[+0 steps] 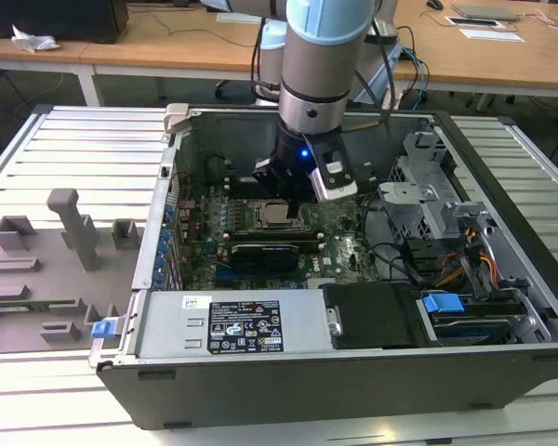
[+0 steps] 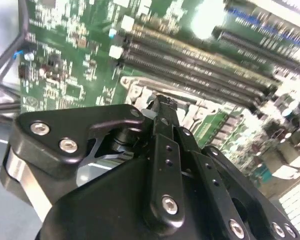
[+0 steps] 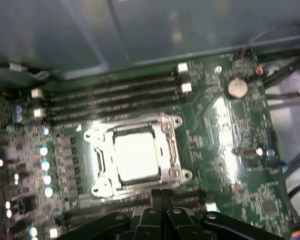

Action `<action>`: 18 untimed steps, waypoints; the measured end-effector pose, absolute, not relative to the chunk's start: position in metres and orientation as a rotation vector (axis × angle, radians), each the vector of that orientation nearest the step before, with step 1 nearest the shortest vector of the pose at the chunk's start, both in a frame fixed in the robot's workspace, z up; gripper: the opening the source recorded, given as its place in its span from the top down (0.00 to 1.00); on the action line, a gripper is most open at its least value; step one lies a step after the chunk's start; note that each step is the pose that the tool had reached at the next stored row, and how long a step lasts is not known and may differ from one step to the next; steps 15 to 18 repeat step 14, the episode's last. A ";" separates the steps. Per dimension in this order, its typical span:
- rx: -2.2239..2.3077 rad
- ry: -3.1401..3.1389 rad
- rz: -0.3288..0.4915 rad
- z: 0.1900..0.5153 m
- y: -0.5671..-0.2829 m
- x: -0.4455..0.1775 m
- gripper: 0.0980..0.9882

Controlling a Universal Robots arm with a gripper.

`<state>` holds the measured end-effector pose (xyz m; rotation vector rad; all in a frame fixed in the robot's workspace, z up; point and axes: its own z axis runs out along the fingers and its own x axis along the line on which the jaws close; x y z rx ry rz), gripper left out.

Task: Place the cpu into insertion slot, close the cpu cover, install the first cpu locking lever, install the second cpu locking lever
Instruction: 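Install the second cpu locking lever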

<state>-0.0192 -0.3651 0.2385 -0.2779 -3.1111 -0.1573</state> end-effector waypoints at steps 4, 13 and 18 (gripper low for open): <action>-0.278 -3.113 -0.158 0.238 -0.344 -0.029 0.99; -0.278 -3.115 -0.157 0.238 -0.344 -0.032 0.99; -0.278 -3.115 -0.157 0.238 -0.344 -0.032 0.99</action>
